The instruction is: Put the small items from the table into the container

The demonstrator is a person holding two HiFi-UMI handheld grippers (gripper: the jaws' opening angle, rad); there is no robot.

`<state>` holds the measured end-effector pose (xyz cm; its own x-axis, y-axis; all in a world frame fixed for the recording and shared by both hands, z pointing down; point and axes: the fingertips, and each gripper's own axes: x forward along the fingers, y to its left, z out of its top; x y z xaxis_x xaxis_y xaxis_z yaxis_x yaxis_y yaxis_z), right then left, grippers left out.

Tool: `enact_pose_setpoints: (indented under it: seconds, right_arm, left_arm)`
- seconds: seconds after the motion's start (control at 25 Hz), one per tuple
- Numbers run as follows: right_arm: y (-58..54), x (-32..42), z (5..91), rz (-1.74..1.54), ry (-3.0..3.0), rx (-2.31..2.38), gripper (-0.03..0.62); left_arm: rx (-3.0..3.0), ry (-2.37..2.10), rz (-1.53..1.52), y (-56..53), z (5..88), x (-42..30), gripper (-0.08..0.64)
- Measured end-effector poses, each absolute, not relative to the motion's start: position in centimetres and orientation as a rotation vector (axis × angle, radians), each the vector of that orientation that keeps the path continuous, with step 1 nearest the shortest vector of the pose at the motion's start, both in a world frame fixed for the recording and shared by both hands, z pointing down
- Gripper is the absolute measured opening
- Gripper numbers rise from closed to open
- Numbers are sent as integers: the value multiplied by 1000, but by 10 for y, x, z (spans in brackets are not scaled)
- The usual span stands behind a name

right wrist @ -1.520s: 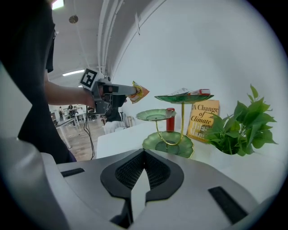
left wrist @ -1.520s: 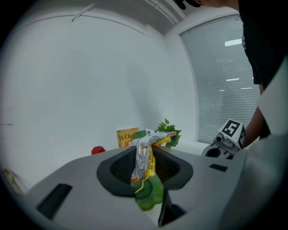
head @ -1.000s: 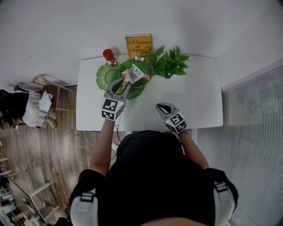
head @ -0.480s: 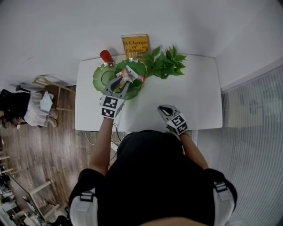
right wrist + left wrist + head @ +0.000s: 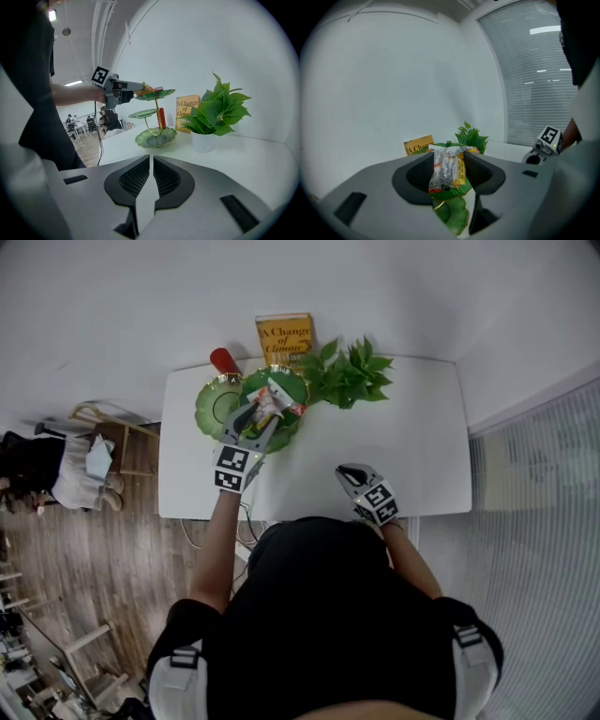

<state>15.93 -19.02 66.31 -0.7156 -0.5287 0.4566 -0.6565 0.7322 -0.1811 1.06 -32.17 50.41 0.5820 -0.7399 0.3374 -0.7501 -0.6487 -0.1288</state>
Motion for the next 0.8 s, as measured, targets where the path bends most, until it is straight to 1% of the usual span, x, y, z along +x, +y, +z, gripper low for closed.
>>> enact_pose_setpoints:
  seconds: [0.2, 0.32, 0.36, 0.48, 0.52, 0.6, 0.8]
  right_arm:
    - [-189, 164, 668, 487, -2547, 917, 26]
    - [-191, 165, 668, 496, -2548, 919, 26]
    - [-192, 165, 668, 497, -2549, 919, 26]
    - [-196, 163, 666, 489, -2551, 912, 26]
    - [-197, 163, 665, 488, -2552, 909, 26]
    - [-199, 161, 664, 488, -2550, 901, 26]
    - [-202, 157, 664, 481, -2545, 874, 26]
  left_arm:
    - [2769, -1323, 515, -321, 498, 7, 198]
    - [2760, -1295, 516, -320, 502, 7, 220]
    - [2761, -1277, 522, -319, 504, 7, 240]
    - [2779, -1215, 506, -313, 501, 9, 340]
    - [2783, -1204, 490, -311, 498, 10, 353]
    - [2777, -1194, 483, -309, 499, 9, 365]
    - [2738, -1220, 582, -315, 514, 1, 367]
